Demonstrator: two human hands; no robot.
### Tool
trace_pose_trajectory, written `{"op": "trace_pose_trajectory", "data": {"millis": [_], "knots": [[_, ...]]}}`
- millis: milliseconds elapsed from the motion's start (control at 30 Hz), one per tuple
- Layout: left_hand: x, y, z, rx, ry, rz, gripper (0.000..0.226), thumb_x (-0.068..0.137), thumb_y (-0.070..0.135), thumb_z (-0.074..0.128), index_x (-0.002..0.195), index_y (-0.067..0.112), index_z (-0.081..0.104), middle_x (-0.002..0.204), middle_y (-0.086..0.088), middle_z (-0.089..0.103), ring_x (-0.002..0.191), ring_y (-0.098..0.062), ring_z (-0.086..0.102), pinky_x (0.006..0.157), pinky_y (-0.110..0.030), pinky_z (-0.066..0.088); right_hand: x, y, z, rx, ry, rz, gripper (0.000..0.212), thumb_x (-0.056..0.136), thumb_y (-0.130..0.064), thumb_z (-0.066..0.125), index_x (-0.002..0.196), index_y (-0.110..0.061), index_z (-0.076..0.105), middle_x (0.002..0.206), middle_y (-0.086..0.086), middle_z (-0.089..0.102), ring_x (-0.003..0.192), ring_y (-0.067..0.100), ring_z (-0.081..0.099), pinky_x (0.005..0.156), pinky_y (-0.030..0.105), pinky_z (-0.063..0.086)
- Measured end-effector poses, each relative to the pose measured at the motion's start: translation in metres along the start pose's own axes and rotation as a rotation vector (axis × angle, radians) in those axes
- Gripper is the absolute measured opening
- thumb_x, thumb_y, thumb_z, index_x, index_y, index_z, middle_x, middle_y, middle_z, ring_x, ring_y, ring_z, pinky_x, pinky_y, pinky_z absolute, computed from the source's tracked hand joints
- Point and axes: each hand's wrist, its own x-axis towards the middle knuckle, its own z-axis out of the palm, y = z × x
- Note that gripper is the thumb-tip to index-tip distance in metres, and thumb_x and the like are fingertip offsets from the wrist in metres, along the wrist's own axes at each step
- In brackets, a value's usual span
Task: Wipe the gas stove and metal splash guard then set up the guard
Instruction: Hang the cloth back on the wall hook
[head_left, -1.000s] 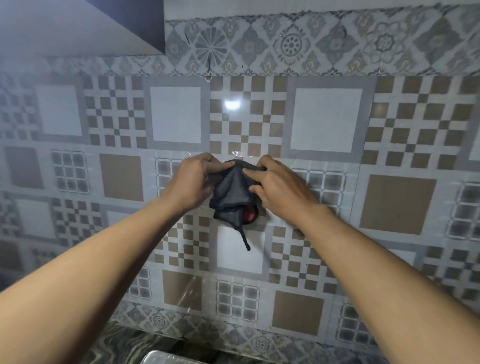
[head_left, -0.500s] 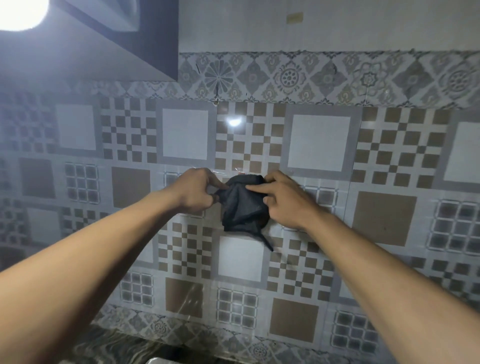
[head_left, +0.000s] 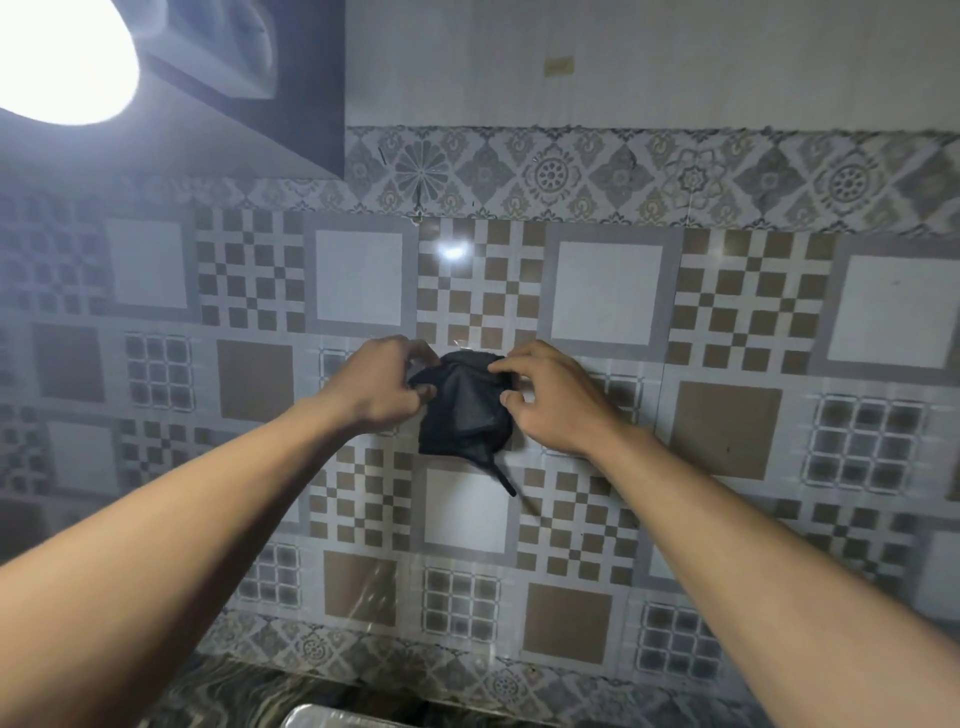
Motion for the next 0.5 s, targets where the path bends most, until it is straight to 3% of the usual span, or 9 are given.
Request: {"op": "trace_pose_trajectory", "data": {"millis": [200,500], "knots": [[-0.032,0.003,-0.005,0.014,0.008,-0.07,0.054,0.09,0.04,0.065,0.136,0.014,0.057,0.14,-0.006,0.058,0.126,-0.027,0.056,0.105,-0.047,0.046,-0.017,-0.016,0.001,-0.038,-0.066,0.018,0.055,0.092,-0.032,0.063,0.143,-0.019,0.048,0.142,0.0,0.049,0.128,0.02,0.049,0.102,0.03,0.039],[-0.168,0.011,0.005,0.106,-0.203,-0.331,0.071,0.086,0.05,0.067,0.142,0.008,0.051,0.144,-0.012,0.055,0.13,-0.029,0.053,0.106,-0.04,0.045,-0.073,-0.061,0.024,-0.056,-0.396,-0.018,0.068,0.089,-0.044,0.066,0.148,-0.021,0.042,0.151,0.002,0.045,0.137,0.023,0.044,0.109,0.039,0.041]]}}
